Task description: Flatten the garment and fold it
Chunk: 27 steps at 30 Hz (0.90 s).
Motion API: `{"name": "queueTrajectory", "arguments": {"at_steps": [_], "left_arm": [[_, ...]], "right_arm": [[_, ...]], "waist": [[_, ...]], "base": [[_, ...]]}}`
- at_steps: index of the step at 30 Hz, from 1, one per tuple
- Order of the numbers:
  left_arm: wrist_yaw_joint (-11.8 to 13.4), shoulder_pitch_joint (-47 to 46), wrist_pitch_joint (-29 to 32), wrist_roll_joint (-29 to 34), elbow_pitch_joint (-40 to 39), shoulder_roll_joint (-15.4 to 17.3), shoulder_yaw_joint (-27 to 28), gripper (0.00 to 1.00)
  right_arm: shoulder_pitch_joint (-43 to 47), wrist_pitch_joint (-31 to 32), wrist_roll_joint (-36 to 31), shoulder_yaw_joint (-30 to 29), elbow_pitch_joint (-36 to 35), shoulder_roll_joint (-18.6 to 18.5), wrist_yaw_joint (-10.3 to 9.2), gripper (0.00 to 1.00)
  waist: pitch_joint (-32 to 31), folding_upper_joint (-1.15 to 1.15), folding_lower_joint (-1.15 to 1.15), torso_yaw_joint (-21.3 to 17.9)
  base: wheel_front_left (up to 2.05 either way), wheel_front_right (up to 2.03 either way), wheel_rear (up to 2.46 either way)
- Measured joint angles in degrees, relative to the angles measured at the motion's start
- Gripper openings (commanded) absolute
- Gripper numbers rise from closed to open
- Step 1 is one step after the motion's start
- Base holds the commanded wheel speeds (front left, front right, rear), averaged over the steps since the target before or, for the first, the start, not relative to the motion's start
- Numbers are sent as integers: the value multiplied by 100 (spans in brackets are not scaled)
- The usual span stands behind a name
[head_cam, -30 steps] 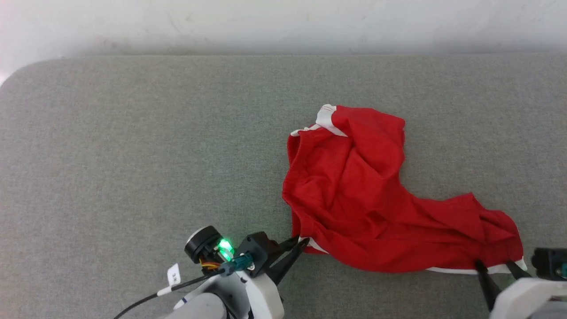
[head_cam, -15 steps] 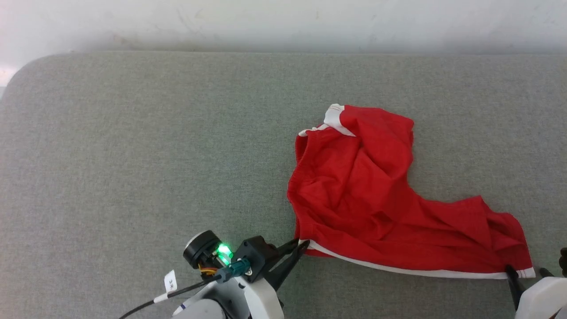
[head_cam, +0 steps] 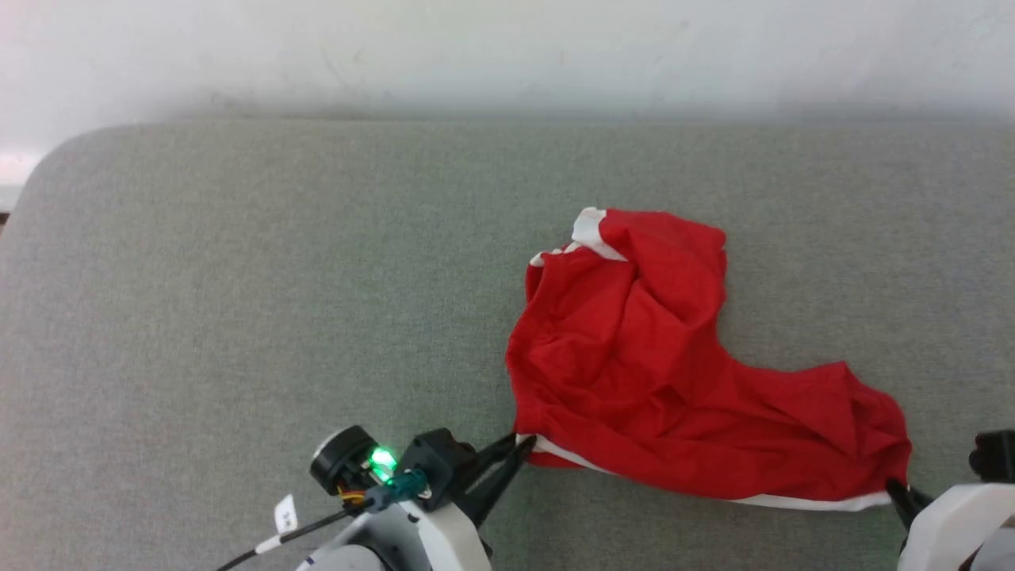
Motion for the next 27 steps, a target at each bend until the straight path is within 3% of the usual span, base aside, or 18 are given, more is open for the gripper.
{"name": "queueTrajectory", "arguments": {"at_steps": [7,15,19,27], "left_arm": [[157,8,37,-203,-671,393,426,0],[192,-502,533,-444,-1553,1132,1087,0],[241,-977,831,-517,-1928,1400,1463,0],[285,-1968,1416,-871,-2182,1599,2041,0]], "right_arm": [[-230,702,948,-44,-1098,-194,0,0],[-1277,1483,1831,-81,-1540,-364,0,0],[-2045,1707,2057,-115,-1691,-367,0,0],[-3500,2035,2102,-25,-1772,-391,0,0]], "waist": [[-365,0,0,-106],[-773,0,0,-181],[-886,0,0,-210],[-869,0,1,-250]], "base": [[0,0,0],[0,0,0],[0,0,0],[0,0,0]]}}
